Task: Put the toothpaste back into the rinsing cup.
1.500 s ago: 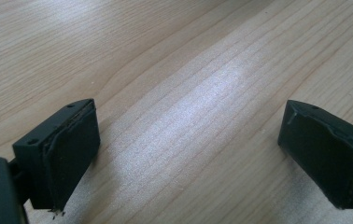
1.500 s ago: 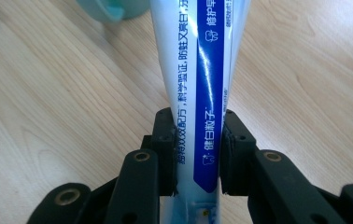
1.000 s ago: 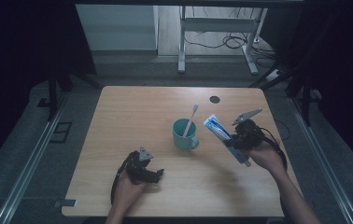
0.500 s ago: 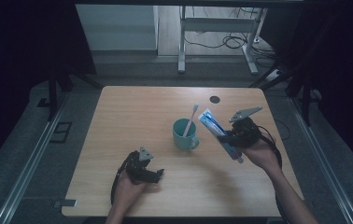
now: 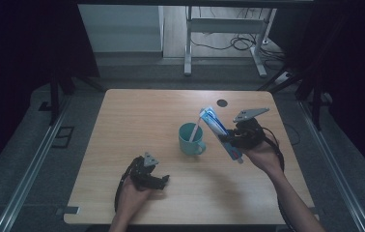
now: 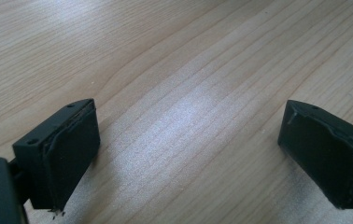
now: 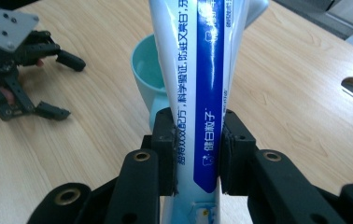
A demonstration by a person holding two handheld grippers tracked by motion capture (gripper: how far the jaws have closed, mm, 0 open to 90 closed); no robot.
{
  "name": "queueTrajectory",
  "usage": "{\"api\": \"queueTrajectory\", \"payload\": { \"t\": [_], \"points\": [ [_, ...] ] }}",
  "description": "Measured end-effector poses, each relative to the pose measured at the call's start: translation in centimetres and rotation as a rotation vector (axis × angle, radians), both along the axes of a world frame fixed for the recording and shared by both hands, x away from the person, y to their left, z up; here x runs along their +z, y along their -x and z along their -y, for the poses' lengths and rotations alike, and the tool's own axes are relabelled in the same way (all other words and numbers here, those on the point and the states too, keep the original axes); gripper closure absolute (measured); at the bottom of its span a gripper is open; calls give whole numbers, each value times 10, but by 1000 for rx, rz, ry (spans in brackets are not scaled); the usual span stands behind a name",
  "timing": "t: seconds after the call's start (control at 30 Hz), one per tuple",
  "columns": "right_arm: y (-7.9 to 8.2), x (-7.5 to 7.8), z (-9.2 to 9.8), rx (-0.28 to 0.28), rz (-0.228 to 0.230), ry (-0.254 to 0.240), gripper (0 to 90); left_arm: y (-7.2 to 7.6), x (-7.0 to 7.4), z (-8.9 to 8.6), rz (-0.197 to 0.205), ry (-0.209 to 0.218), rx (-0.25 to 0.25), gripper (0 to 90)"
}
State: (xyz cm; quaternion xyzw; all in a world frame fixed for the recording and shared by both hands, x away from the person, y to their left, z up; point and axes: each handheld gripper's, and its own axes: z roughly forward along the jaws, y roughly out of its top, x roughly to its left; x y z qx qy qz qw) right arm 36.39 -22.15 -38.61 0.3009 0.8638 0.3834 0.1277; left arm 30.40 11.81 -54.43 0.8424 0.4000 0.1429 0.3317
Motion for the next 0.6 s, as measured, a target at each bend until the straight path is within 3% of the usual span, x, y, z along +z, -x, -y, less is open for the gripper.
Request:
{"api": "queueTrajectory", "payload": {
  "t": [0.6],
  "points": [
    [-5, 13, -18, 12, 78, -87, 712, 0, 0, 0, 0, -1, 1, 55]
  ]
}}
